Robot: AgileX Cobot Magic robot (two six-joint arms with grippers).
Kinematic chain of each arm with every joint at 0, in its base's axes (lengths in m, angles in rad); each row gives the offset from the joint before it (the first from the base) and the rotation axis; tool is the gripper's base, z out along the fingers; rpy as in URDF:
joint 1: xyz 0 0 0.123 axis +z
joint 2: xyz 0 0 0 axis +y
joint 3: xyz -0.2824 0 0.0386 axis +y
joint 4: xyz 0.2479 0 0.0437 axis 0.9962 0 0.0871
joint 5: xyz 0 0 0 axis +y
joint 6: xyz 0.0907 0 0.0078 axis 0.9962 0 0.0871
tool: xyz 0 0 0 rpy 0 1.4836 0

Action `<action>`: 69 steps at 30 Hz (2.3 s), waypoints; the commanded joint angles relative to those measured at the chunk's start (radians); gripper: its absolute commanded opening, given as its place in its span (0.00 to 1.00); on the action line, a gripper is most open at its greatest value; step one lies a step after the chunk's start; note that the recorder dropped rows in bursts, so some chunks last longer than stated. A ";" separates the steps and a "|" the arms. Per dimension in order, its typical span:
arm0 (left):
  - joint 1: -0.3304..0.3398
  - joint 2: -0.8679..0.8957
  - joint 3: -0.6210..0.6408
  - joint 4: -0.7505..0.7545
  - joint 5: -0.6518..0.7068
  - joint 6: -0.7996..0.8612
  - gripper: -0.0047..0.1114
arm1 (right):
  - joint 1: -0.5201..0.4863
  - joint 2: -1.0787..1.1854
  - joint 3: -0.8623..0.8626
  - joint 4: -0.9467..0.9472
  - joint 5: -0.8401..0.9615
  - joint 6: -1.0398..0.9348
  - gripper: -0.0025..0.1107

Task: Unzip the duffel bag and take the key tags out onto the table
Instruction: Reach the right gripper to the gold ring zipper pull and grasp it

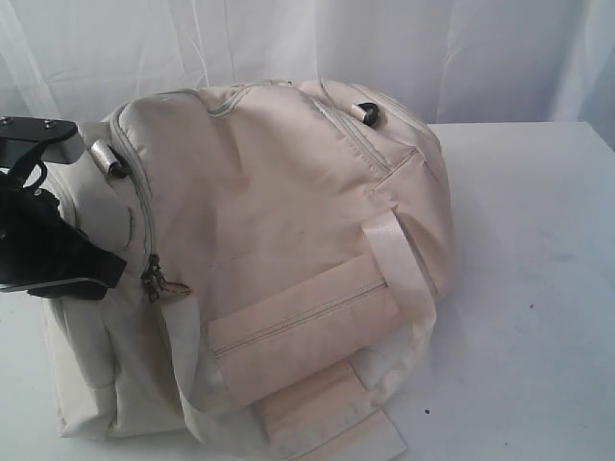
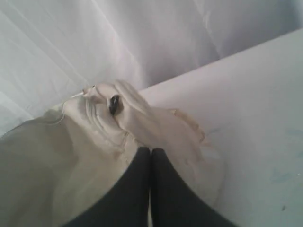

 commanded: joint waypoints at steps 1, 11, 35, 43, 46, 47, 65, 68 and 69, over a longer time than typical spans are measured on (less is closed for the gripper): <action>-0.006 0.002 0.008 -0.036 0.016 0.004 0.04 | 0.103 0.192 -0.120 0.326 0.069 -0.386 0.02; -0.006 0.002 0.008 -0.036 0.011 0.004 0.04 | 0.304 0.780 -0.557 0.544 0.670 -1.206 0.02; -0.006 0.002 0.008 -0.036 0.008 0.004 0.04 | 0.645 1.117 -0.628 0.526 0.108 -1.687 0.45; -0.006 0.002 0.008 -0.036 0.006 0.004 0.04 | 0.659 1.160 -0.628 0.521 0.023 -1.683 0.48; -0.006 0.002 0.008 -0.038 0.006 0.004 0.04 | 0.659 1.170 -0.628 0.521 0.009 -1.683 0.48; -0.006 0.002 0.008 -0.043 0.006 0.004 0.04 | 0.659 1.174 -0.628 0.521 0.004 -1.683 0.48; -0.006 0.002 0.008 -0.043 0.006 0.004 0.04 | 0.680 1.209 -0.628 0.539 -0.029 -1.681 0.33; -0.006 0.002 0.008 -0.043 0.006 0.004 0.04 | 0.680 1.209 -0.628 0.540 -0.060 -1.637 0.25; -0.006 0.002 0.008 -0.043 0.006 0.004 0.04 | 0.680 1.209 -0.628 0.540 -0.065 -1.628 0.21</action>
